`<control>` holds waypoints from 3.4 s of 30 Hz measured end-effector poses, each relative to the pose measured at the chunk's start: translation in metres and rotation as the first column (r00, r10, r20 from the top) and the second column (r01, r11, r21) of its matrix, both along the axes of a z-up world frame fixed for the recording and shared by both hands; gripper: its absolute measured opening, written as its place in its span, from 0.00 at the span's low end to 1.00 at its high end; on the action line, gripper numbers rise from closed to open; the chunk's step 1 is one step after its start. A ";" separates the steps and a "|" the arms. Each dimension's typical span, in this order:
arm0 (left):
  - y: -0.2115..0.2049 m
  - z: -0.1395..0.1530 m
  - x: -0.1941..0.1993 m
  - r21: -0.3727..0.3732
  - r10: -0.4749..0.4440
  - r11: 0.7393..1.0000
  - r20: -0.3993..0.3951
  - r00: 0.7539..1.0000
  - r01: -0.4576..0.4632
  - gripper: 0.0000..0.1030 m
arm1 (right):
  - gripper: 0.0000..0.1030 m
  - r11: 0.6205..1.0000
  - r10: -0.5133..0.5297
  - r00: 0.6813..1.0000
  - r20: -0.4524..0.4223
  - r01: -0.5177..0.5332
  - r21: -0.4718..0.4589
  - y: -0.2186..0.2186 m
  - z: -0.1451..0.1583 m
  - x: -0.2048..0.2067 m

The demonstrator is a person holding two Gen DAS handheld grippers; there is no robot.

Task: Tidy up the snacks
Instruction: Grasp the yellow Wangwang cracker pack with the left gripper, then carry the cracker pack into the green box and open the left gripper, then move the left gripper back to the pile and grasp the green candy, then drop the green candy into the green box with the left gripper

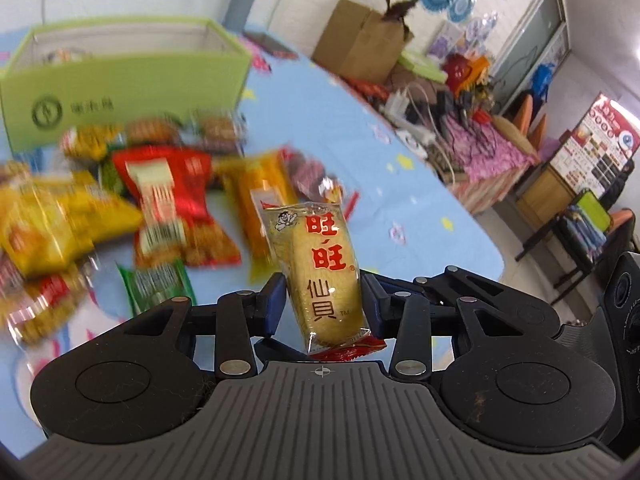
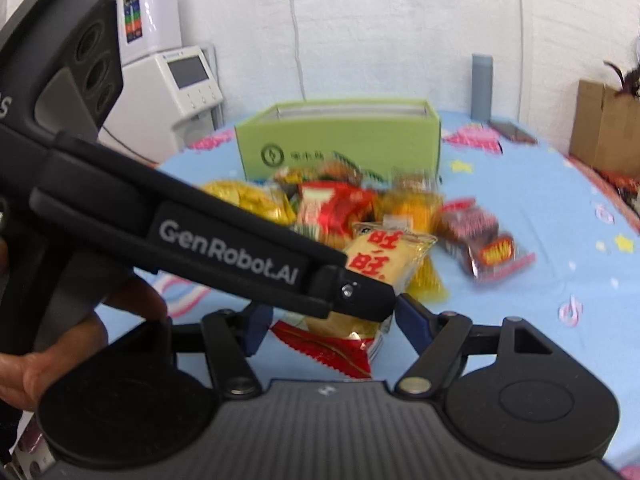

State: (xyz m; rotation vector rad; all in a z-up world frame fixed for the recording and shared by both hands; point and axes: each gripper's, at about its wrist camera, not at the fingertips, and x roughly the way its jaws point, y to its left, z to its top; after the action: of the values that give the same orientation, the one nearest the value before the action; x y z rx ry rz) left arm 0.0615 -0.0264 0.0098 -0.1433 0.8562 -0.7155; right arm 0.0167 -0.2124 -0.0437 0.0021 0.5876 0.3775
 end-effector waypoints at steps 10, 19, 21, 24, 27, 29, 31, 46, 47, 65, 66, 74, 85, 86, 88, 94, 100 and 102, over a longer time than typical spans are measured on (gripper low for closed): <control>0.026 0.060 0.151 -0.040 0.139 0.990 0.103 0.985 -0.136 0.23 | 0.75 0.988 0.149 0.980 0.131 -0.145 -0.045 0.022 0.057 0.159; 0.040 0.031 0.280 0.035 0.217 0.975 0.035 0.976 -0.218 0.23 | 0.74 0.974 0.221 0.975 0.026 -0.219 -0.053 0.054 0.041 0.308; 0.042 0.021 0.293 0.051 0.219 0.974 0.027 0.975 -0.220 0.23 | 0.74 0.972 0.231 0.973 -0.002 -0.231 -0.040 0.057 0.030 0.328; 0.044 0.016 0.302 0.064 0.242 0.968 0.044 0.969 -0.245 0.40 | 0.75 0.970 0.239 0.971 -0.025 -0.240 -0.039 0.060 0.019 0.339; 0.047 0.027 0.289 0.058 0.259 0.963 0.091 0.962 -0.264 0.52 | 0.80 0.974 0.222 0.975 -0.004 -0.222 -0.039 0.056 0.022 0.331; 0.049 0.037 0.270 0.046 0.257 0.963 0.121 0.959 -0.264 0.54 | 0.85 0.978 0.207 0.978 0.023 -0.206 -0.016 0.044 0.034 0.316; 0.051 0.047 0.246 0.020 0.250 0.967 0.140 0.958 -0.255 0.61 | 0.88 0.981 0.194 0.979 0.061 -0.194 0.002 0.030 0.045 0.292; 0.058 0.000 0.059 -0.032 0.249 0.968 0.047 0.967 -0.248 0.63 | 0.90 0.985 0.083 0.997 0.008 -0.083 0.148 -0.016 0.004 0.074; 0.060 -0.003 0.049 -0.028 0.251 0.968 0.040 0.967 -0.250 0.62 | 0.90 0.986 0.077 0.997 0.002 -0.077 0.149 -0.014 0.002 0.066; 0.080 -0.051 0.025 -0.049 0.166 0.984 -0.141 0.976 -0.174 0.40 | 0.90 0.963 0.268 0.953 -0.139 -0.260 0.072 0.059 -0.033 0.054; 0.083 -0.050 0.024 -0.055 0.157 0.985 -0.139 0.978 -0.165 0.40 | 0.91 0.962 0.269 0.952 -0.145 -0.259 0.086 0.058 -0.033 0.049; 0.121 -0.033 0.004 -0.057 0.276 0.958 -0.078 0.958 -0.281 0.49 | 0.90 0.951 0.298 0.953 -0.051 -0.301 -0.065 0.060 -0.017 0.042; 0.105 -0.047 0.008 -0.090 0.238 0.963 -0.159 0.958 -0.255 0.49 | 0.90 0.951 0.308 0.947 -0.089 -0.310 -0.017 0.067 -0.029 0.044; 0.101 -0.048 0.011 -0.076 0.241 0.964 -0.159 0.958 -0.255 0.49 | 0.90 0.956 0.290 0.954 -0.083 -0.292 -0.014 0.066 -0.028 0.044; 0.095 -0.051 0.013 -0.059 0.251 0.963 -0.158 0.955 -0.263 0.49 | 0.84 0.962 0.271 0.959 -0.081 -0.273 -0.016 0.066 -0.029 0.049; 0.091 -0.058 0.013 -0.024 0.274 0.960 -0.143 0.951 -0.280 0.18 | 0.58 0.958 0.270 0.961 -0.058 -0.275 -0.080 0.073 -0.033 0.055; 0.087 -0.042 0.019 -0.081 0.227 0.967 -0.144 0.963 -0.240 0.07 | 0.58 0.964 0.258 0.964 -0.057 -0.261 -0.047 0.059 -0.020 0.052; 0.083 -0.029 0.026 -0.096 0.221 0.968 -0.118 0.968 -0.232 0.07 | 0.59 0.968 0.248 0.968 -0.036 -0.249 -0.030 0.053 -0.009 0.055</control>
State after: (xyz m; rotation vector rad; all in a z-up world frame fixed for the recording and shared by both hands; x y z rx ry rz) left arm 0.0880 0.0565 -0.0190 -0.3748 0.8854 -0.5430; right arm 0.0721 -0.1598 -0.0528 -0.0995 0.6275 0.6118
